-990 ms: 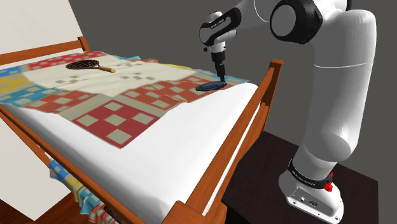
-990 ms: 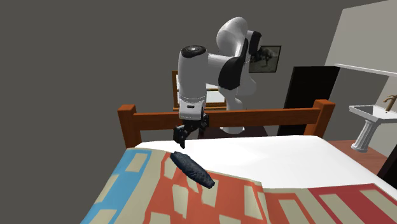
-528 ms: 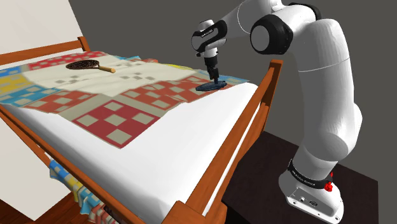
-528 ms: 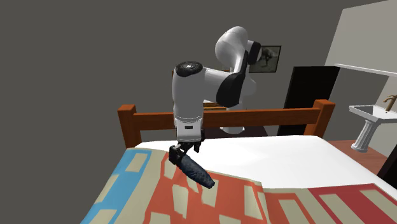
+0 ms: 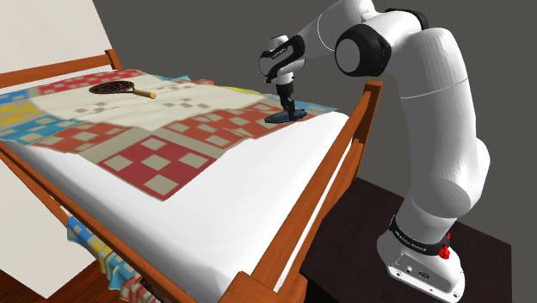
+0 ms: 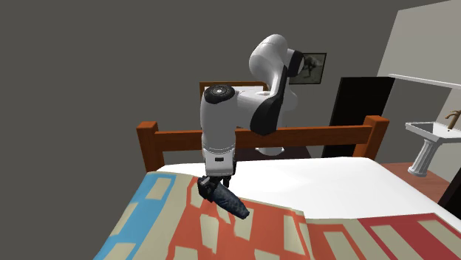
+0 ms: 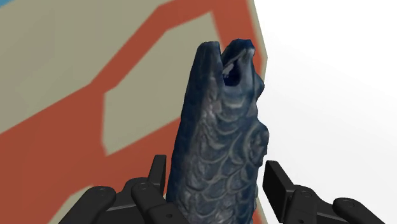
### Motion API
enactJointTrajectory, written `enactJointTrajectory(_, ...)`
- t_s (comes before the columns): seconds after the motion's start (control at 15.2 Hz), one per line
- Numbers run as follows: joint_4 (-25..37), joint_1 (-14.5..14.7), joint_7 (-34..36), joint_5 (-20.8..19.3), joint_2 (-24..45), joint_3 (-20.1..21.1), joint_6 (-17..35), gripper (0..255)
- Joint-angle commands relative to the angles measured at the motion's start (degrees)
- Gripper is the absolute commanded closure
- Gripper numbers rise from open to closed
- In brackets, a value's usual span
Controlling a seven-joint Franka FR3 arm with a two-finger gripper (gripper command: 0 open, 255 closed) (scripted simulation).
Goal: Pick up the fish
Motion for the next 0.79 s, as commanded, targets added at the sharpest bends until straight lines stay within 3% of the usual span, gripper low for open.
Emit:
enactJointTrajectory(0.0, 0.0, 0.0, 0.0, 0.0, 0.0, 0.0, 0.1, 255)
enactJointTrajectory(0.46, 0.0, 0.0, 0.0, 0.0, 0.0, 0.0, 0.1, 255)
enactJointTrajectory(0.73, 1.6, 0.0, 0.0, -0.3, -1.0, -0.2, -2.5, 255)
